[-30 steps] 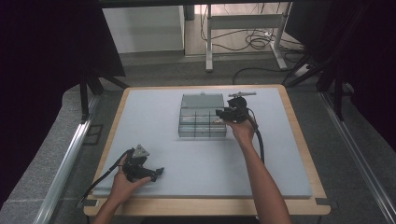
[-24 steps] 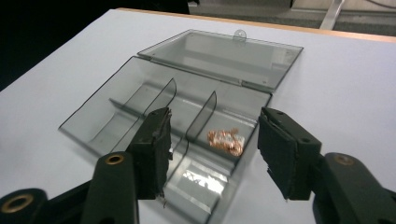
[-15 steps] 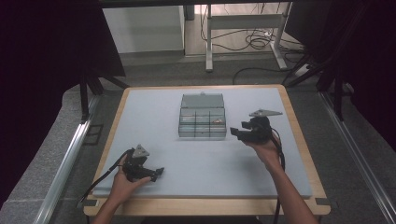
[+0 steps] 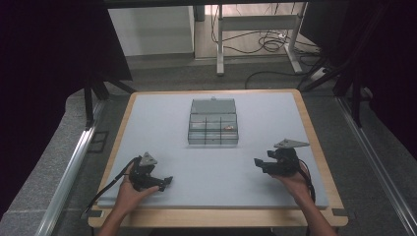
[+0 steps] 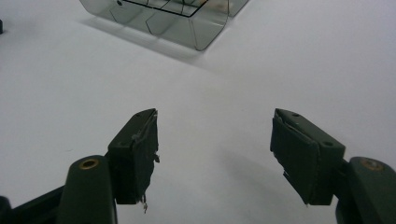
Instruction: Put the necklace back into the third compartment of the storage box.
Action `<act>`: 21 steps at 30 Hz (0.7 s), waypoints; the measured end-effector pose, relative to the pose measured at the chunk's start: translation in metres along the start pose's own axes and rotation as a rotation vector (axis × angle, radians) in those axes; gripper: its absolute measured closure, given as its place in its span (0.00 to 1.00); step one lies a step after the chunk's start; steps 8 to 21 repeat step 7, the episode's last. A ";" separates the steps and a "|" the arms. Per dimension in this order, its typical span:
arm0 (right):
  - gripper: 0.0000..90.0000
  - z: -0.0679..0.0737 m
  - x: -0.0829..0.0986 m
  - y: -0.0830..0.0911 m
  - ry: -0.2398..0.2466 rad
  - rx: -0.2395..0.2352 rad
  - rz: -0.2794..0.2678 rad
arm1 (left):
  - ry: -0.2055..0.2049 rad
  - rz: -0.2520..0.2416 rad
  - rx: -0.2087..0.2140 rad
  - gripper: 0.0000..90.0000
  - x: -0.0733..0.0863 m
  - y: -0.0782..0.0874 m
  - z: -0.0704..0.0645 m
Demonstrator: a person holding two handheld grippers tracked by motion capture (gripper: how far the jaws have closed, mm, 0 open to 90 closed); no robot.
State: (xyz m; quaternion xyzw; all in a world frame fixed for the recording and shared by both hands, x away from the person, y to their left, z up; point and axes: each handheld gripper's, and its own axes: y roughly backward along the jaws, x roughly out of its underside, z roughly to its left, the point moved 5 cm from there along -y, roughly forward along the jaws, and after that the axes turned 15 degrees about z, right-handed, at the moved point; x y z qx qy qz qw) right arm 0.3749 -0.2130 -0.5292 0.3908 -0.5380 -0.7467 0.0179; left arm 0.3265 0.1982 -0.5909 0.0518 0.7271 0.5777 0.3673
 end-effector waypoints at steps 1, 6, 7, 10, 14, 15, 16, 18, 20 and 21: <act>0.35 0.000 0.000 0.000 -0.003 -0.001 -0.003 | 0.000 0.000 0.000 0.00 0.000 0.000 0.000; 0.34 -0.004 0.004 0.003 -0.013 -0.004 -0.016 | 0.000 0.000 0.000 0.00 0.000 0.000 0.000; 0.34 -0.006 0.004 0.003 -0.015 -0.001 -0.017 | 0.000 0.000 0.000 0.00 0.000 0.000 0.000; 0.34 -0.006 0.004 0.003 -0.015 -0.001 -0.017 | 0.000 0.000 0.000 0.00 0.000 0.000 0.000; 0.34 -0.006 0.004 0.003 -0.015 -0.001 -0.017 | 0.000 0.000 0.000 0.00 0.000 0.000 0.000; 0.34 -0.006 0.004 0.003 -0.015 -0.001 -0.017 | 0.000 0.000 0.000 0.00 0.000 0.000 0.000; 0.34 -0.006 0.004 0.003 -0.015 -0.001 -0.017 | 0.000 0.000 0.000 0.00 0.000 0.000 0.000; 0.34 -0.006 0.004 0.003 -0.015 -0.001 -0.017 | 0.000 0.000 0.000 0.00 0.000 0.000 0.000; 0.34 -0.006 0.004 0.003 -0.015 -0.001 -0.017 | 0.000 0.000 0.000 0.00 0.000 0.000 0.000; 0.34 -0.006 0.004 0.003 -0.015 -0.001 -0.017 | 0.000 0.000 0.000 0.00 0.000 0.000 0.000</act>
